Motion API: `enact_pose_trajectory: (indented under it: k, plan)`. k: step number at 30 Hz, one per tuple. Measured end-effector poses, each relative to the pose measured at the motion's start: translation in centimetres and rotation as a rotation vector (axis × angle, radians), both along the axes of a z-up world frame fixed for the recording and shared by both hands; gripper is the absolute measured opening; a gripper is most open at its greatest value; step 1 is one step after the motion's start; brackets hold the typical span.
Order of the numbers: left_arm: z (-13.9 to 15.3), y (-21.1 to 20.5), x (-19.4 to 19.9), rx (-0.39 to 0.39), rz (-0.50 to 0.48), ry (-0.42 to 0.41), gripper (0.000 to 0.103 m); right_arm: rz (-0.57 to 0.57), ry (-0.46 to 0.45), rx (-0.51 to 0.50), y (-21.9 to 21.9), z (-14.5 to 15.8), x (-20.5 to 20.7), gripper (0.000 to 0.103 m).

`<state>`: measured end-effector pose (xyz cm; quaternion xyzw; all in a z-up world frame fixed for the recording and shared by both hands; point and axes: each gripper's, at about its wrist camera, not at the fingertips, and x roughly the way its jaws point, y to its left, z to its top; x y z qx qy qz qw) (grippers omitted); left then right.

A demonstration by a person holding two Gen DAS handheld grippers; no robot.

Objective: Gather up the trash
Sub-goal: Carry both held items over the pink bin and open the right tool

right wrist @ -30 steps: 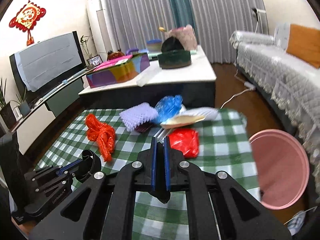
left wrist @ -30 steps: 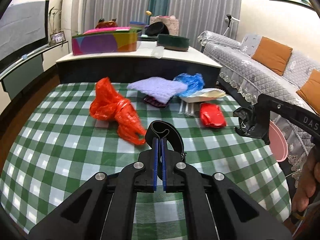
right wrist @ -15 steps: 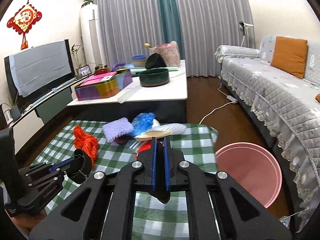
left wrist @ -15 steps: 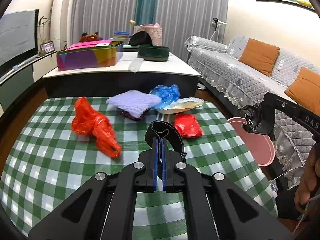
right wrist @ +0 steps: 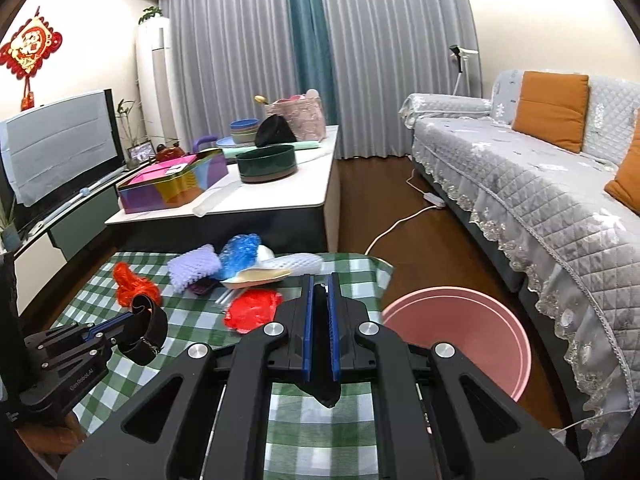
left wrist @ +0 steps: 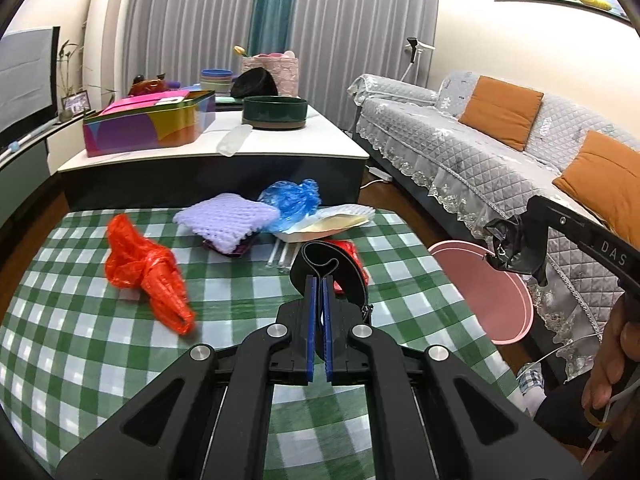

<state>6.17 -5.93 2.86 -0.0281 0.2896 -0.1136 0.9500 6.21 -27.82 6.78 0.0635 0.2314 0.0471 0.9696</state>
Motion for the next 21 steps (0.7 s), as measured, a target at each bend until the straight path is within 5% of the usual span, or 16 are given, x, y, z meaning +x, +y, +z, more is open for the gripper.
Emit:
enact_pose_trajectory:
  k: [21]
  plan:
    - [-0.2,-4.5,2.3,-0.027,-0.070,0.005,0.003,-0.115,0.001,-0.014,-4.1,-0.8,0.9,0.007]
